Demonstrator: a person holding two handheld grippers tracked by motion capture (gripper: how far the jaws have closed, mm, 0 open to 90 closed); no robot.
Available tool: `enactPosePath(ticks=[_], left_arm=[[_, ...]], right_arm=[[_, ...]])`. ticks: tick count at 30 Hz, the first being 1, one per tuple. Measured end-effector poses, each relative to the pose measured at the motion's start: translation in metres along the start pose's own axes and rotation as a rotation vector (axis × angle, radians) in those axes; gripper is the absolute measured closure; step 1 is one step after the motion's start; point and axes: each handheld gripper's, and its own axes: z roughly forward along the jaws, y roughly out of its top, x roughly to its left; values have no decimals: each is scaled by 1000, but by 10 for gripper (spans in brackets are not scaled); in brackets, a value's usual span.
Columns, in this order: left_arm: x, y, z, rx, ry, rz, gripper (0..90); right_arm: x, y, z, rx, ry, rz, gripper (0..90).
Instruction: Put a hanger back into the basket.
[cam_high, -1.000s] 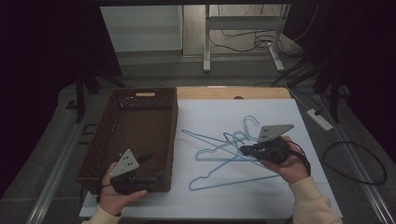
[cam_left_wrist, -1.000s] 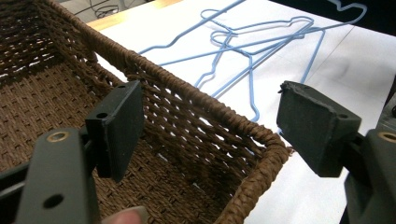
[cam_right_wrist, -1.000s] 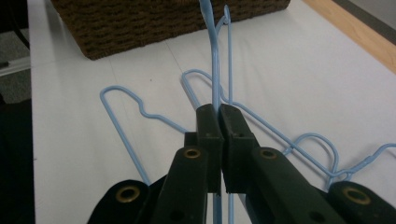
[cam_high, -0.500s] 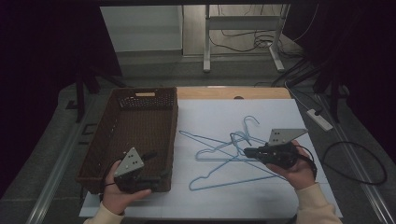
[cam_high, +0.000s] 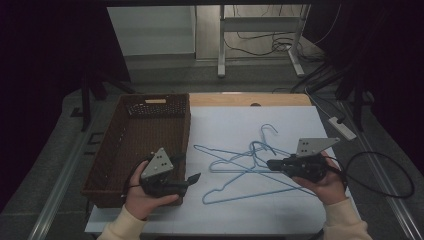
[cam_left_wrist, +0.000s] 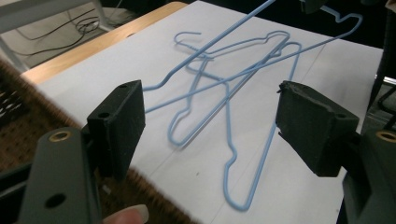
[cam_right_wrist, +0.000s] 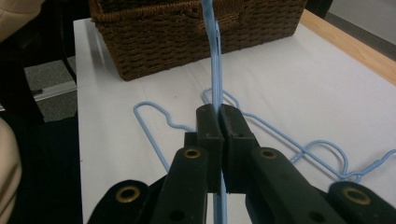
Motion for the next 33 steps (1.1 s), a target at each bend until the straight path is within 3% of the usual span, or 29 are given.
enactPosePath(ticks=[4,11,16,23,26,29,30,31,32,33], left_arm=[[-2,14,10,16,-20,33,253],[4,34,32,53,-88,39,284],[5,42,50,109,-126,61,305],[2,52,78,194,-169,134,341],[2,54,86,226,-183,164,424],[1,54,95,266,-189,216,579],[1,54,95,266,-189,216,642],[0,55,97,279,-190,239,642],[-1,55,98,285,-199,246,732],[-2,55,99,293,-204,264,751]], right_arm=[[1,2,-4,-7,17,-5,880],[2,3,-5,-9,34,-8,880],[1,3,-7,-8,46,-8,880],[2,3,-5,-4,68,-11,880],[2,3,-6,2,80,-16,880],[2,2,-7,0,91,-19,880],[2,2,-7,0,91,-19,880],[2,2,-8,0,92,-21,880],[2,2,-9,1,91,-22,880],[1,2,-10,-4,87,-21,879]])
